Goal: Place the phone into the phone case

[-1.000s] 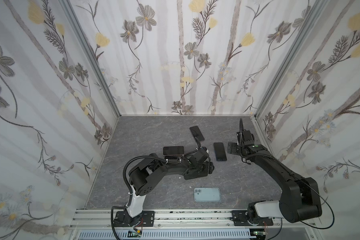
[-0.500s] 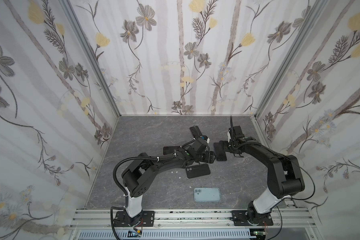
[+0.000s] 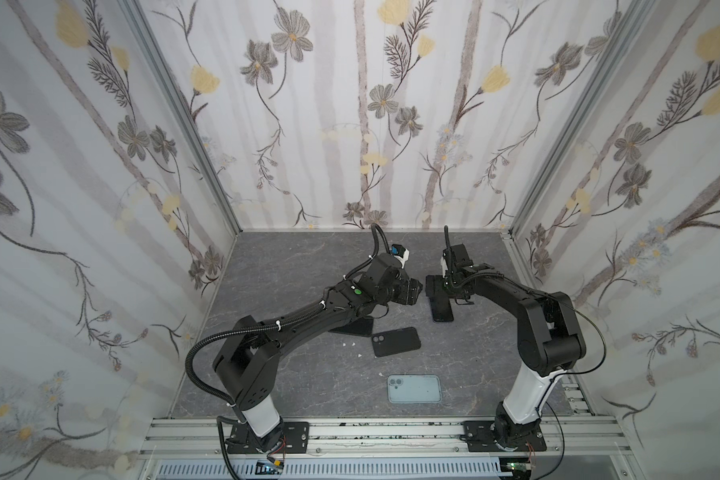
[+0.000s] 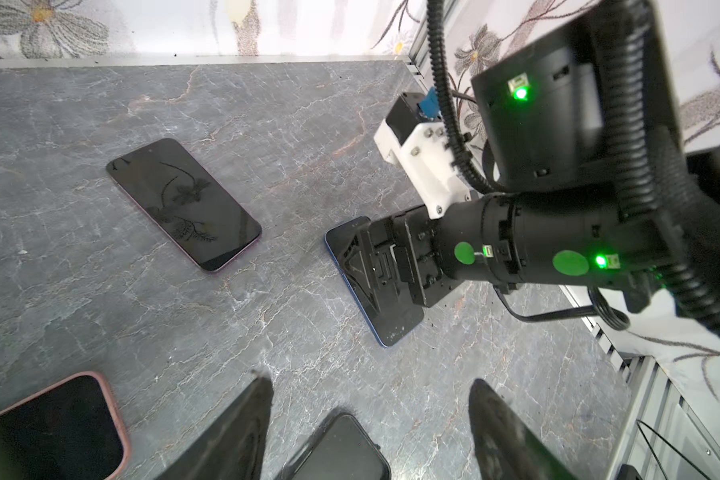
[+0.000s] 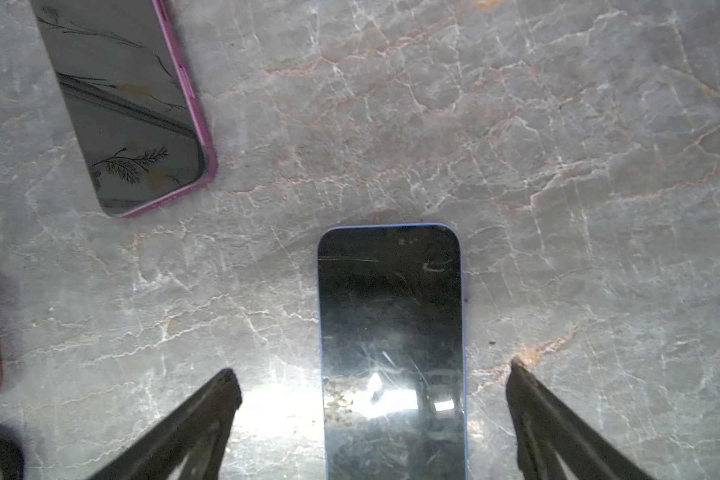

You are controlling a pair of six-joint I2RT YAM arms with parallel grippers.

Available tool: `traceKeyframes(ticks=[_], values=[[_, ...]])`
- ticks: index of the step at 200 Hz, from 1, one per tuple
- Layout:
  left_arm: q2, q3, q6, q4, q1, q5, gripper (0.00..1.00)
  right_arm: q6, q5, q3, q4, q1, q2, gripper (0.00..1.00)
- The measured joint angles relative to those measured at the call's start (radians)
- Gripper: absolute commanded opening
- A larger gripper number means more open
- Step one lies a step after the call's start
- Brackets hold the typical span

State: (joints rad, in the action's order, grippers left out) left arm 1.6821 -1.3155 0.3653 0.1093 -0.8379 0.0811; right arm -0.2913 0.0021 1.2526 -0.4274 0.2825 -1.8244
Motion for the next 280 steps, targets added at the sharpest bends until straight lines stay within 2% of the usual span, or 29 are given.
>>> traceKeyframes(ticks=[57, 90, 122, 163, 280], values=[[-0.106, 0.01, -0.074, 0.023, 0.005, 0.018, 0.76, 0.035, 0.013, 0.046, -0.047, 0.04, -0.01, 0.99], [-0.257, 0.134, -0.113, 0.025, 0.005, -0.011, 0.79, 0.061, 0.026, 0.047, -0.072, 0.049, -0.014, 0.99], [-0.327, 0.228, -0.183, 0.036, 0.015, -0.077, 0.8, 0.064, 0.039, 0.045, -0.076, 0.056, -0.033, 0.99], [-0.338, 0.271, -0.218, 0.033, 0.015, -0.099, 0.8, 0.057, 0.058, 0.018, -0.08, 0.055, -0.096, 1.0], [-0.362, 0.308, -0.239, 0.013, 0.018, -0.079, 0.8, 0.019, 0.083, -0.05, -0.052, 0.063, -0.081, 1.0]])
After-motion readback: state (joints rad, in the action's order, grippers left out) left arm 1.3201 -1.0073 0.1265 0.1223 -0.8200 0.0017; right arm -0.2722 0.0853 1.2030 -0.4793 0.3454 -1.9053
